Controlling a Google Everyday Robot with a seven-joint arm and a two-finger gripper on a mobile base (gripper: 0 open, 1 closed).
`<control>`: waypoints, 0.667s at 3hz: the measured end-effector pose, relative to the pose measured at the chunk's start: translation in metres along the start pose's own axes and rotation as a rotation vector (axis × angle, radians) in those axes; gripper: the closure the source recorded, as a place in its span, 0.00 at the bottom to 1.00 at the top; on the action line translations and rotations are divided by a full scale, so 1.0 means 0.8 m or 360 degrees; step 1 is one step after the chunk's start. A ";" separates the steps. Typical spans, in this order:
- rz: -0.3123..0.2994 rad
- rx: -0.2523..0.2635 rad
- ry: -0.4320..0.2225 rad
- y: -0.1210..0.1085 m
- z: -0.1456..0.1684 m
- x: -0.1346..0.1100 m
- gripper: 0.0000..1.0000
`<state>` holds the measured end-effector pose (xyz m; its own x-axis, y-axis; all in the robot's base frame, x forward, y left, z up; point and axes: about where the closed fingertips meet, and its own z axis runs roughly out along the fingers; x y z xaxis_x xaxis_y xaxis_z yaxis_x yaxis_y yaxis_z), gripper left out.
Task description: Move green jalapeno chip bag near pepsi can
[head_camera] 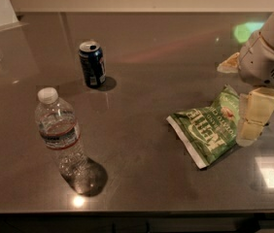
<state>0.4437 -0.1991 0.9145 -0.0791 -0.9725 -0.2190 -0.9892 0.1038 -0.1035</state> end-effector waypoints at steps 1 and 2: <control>-0.0067 -0.0070 -0.0006 0.010 0.031 0.005 0.00; -0.0130 -0.0103 0.0009 0.015 0.057 0.014 0.00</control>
Offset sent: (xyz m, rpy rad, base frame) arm -0.0128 -0.0044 -0.0731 -0.0275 0.0729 0.1411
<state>0.4362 -0.1990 0.8670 0.0014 -0.9784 -0.2067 -0.9983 0.0108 -0.0577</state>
